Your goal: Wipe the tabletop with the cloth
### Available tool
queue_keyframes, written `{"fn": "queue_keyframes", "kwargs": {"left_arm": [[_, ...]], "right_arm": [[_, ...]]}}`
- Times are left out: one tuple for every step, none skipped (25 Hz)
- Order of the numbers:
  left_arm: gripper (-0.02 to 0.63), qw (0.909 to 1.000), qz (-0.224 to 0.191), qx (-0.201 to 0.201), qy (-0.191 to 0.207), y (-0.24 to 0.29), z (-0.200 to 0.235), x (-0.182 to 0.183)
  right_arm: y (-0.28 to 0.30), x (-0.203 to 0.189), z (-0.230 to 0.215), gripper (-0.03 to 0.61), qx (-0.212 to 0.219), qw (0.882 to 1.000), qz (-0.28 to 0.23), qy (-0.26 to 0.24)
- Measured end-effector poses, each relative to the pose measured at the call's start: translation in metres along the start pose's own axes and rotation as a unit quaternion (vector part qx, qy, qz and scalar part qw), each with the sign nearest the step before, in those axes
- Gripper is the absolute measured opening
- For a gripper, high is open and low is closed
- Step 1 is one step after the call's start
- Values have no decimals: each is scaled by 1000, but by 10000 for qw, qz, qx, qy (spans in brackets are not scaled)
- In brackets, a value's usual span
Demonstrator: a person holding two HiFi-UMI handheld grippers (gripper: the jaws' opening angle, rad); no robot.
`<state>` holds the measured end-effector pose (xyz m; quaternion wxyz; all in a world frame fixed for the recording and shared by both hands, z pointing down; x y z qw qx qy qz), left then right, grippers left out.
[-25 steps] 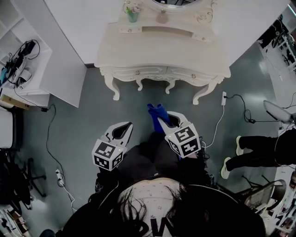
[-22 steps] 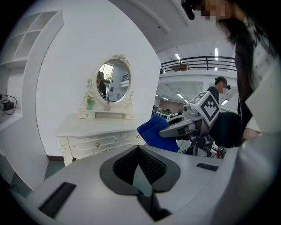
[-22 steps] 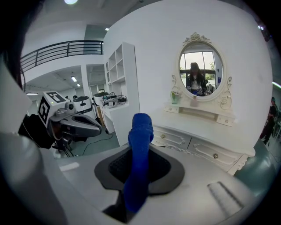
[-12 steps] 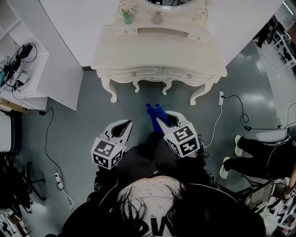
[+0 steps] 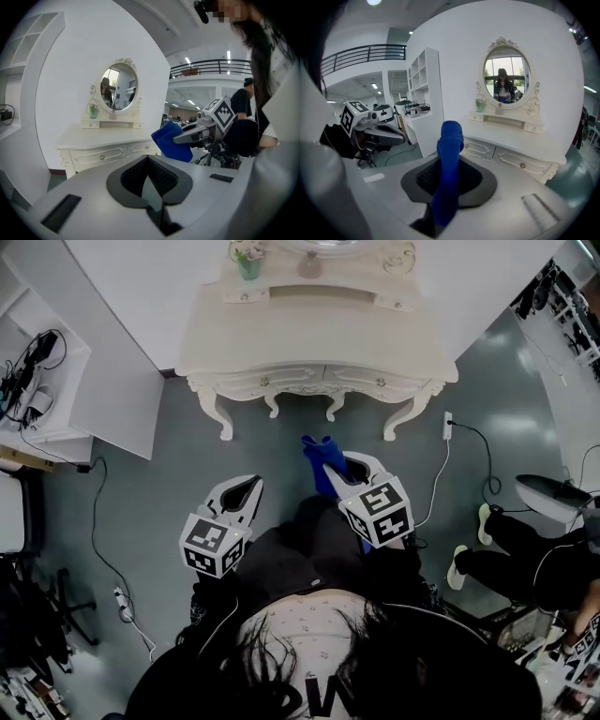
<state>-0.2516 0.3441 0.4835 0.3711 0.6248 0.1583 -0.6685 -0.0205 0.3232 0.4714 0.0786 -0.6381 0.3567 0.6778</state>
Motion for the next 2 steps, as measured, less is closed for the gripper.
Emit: {"fn": "queue_keyframes", "kwargs": {"left_arm": [[0, 10000, -5, 10, -2, 2, 1, -1], [0, 10000, -8, 20, -5, 4, 1, -1]], "right_arm": [[-1, 0, -6, 75, -55, 10000, -20, 10], [-3, 1, -11, 75, -111, 9999, -39, 20]]}}
Point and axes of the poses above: the fingertips, and each gripper's own axes: y forward along the fingers, z to its left, x out of its top, the point moved 8 cm from there along -y, backward along the fingers, and after that the axes turned 9 degrees about -z, right-handed, at the moved point
